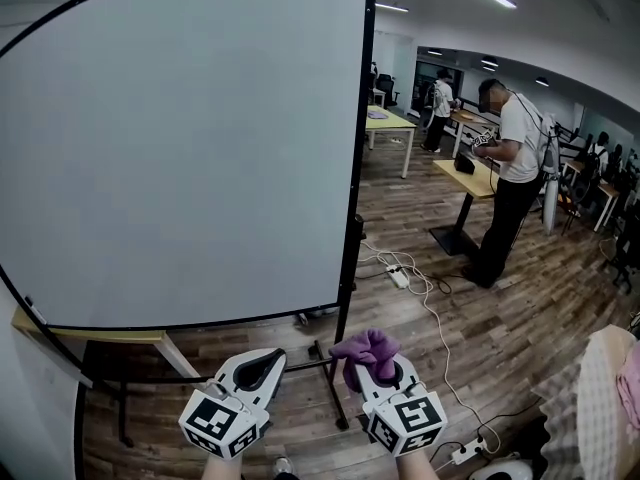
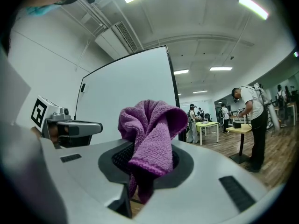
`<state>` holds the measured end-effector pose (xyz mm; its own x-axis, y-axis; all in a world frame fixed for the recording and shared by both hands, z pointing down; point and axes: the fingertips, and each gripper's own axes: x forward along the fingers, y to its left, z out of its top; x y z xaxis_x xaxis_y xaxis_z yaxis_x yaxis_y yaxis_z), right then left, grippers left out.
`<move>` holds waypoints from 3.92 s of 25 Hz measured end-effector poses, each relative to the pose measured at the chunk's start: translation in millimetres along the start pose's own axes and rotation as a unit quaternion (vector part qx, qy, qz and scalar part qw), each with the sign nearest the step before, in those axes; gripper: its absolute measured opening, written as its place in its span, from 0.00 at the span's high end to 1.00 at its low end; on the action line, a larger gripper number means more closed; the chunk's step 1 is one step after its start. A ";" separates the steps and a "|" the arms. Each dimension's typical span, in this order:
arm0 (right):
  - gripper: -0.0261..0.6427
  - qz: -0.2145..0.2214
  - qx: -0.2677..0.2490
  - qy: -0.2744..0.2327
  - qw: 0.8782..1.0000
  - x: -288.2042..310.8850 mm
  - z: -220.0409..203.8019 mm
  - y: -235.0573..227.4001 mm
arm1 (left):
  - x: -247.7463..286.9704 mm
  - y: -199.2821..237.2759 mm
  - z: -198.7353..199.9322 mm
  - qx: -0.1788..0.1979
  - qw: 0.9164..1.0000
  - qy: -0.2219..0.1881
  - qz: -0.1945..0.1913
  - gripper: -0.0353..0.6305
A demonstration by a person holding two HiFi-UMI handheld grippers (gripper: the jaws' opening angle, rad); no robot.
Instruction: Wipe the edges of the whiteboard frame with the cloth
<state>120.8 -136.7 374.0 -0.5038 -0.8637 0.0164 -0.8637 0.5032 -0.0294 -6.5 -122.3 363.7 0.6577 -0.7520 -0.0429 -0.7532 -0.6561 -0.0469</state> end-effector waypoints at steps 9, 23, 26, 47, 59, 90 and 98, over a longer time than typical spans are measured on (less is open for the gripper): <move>0.86 -0.025 -0.002 -0.004 1.000 31.7 0.9 -7.7 | 27.7 27.7 -2.7 -0.012 0.999 0.007 -0.035 0.92; 0.86 -0.067 -0.007 -0.005 0.998 64.7 13.3 -11.1 | 47.7 55.0 -7.7 -0.028 0.995 0.019 -0.090 0.92; 0.86 -0.074 -0.010 -0.007 0.997 71.4 17.7 -9.2 | 47.0 60.0 -5.2 -0.038 0.994 0.012 -0.105 0.92; 0.86 -0.125 -0.042 -0.038 0.991 96.6 81.7 -14.6 | 56.2 76.3 6.2 -0.034 0.987 0.005 -0.154 0.92; 0.86 -0.131 -0.047 -0.053 0.989 125.9 128.6 -55.3 | 82.3 86.5 19.9 -0.029 0.988 -0.007 -0.154 0.92; 0.86 -0.103 -0.105 -0.137 0.980 193.6 311.0 -126.1 | 143.1 115.2 45.4 -0.032 0.990 -0.026 -0.134 0.92; 0.86 -0.100 -0.120 -0.155 0.975 204.8 341.8 -131.0 | 151.7 124.5 51.3 -0.033 0.991 -0.032 -0.127 0.92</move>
<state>136.6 -389.3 39.6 -0.3266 -0.8942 -0.3063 -0.9424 0.2832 0.1782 -0.1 -314.8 300.2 0.8235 -0.5581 -0.1024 -0.5609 -0.8279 0.0018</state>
